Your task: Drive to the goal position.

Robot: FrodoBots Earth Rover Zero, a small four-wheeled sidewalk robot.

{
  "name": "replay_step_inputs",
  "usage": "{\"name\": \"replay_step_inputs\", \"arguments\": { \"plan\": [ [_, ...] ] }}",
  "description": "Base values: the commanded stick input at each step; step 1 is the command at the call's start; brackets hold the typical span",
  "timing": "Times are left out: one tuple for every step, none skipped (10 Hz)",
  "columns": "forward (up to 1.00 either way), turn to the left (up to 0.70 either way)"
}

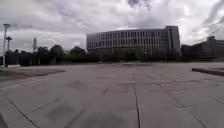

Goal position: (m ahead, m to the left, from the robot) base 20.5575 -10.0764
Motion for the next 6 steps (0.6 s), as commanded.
{"name": "replay_step_inputs", "arguments": {
  "plan": [
    [0.70, 0.01],
    [0.70, 0.01],
    [0.70, 0.01],
    [0.70, 0.01],
    [0.70, 0.01],
    [0.70, 0.01]
  ]
}}
